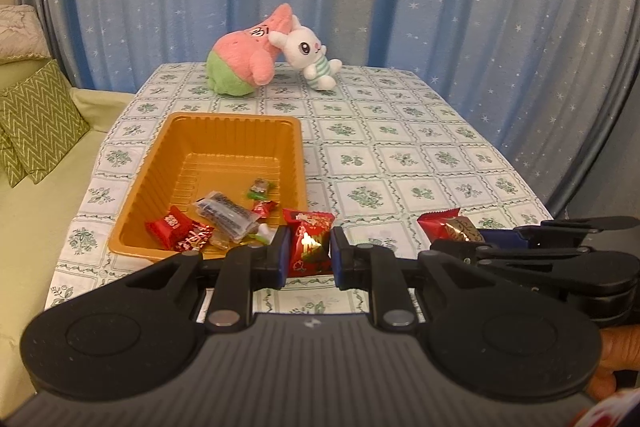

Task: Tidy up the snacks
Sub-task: 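Carry the small red candy and red packet over the orange tray with both tools, then open both tools to drop the candy and packet into the tray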

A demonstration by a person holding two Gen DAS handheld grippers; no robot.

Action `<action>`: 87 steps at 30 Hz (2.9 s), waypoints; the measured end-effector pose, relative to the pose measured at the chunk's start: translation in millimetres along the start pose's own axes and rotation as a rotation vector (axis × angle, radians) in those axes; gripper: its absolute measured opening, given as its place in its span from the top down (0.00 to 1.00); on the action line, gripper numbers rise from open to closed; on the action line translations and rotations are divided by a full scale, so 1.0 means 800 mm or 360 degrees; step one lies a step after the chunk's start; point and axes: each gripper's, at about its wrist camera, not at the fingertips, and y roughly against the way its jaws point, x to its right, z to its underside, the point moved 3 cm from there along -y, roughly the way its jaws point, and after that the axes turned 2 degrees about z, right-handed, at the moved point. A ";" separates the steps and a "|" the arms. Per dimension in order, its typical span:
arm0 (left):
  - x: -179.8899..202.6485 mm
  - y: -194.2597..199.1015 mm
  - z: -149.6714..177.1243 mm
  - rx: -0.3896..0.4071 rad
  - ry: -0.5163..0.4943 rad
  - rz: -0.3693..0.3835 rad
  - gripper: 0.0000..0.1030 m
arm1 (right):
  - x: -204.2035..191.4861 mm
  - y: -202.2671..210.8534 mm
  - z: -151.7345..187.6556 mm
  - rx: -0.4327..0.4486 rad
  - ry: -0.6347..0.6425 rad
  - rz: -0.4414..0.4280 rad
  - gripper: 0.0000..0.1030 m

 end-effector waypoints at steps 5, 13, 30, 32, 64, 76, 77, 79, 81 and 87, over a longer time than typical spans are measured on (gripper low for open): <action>-0.017 -0.003 -0.002 -0.0007 0.0030 -0.0026 0.82 | -0.012 -0.013 -0.005 -0.0010 0.0026 -0.0021 0.70; -0.042 -0.013 -0.001 -0.0029 0.0065 -0.0052 0.82 | -0.034 -0.037 -0.007 -0.0043 0.0071 -0.0064 0.70; -0.090 -0.042 -0.004 -0.0077 0.0104 -0.0099 0.82 | -0.067 -0.093 -0.028 -0.0089 0.0140 -0.0122 0.70; -0.096 -0.046 -0.005 -0.0080 0.0108 -0.0106 0.82 | -0.067 -0.101 -0.029 -0.0096 0.0142 -0.0122 0.70; -0.168 -0.157 -0.049 -0.0178 0.0052 -0.0094 0.82 | -0.087 -0.225 -0.090 -0.0169 0.0204 -0.0176 0.70; -0.185 -0.208 -0.078 -0.0202 0.0026 -0.0071 0.82 | -0.076 -0.266 -0.119 -0.0182 0.0208 -0.0166 0.70; -0.186 -0.211 -0.080 -0.0204 0.0023 -0.0068 0.82 | -0.075 -0.268 -0.121 -0.0184 0.0208 -0.0164 0.70; -0.187 -0.219 -0.083 -0.0207 0.0017 -0.0061 0.82 | -0.074 -0.271 -0.123 -0.0185 0.0214 -0.0162 0.70; -0.188 -0.225 -0.086 -0.0206 0.0021 -0.0054 0.82 | -0.073 -0.272 -0.126 -0.0181 0.0219 -0.0162 0.70; -0.192 -0.232 -0.088 -0.0182 0.0040 -0.0047 0.68 | -0.071 -0.275 -0.127 -0.0180 0.0219 -0.0162 0.70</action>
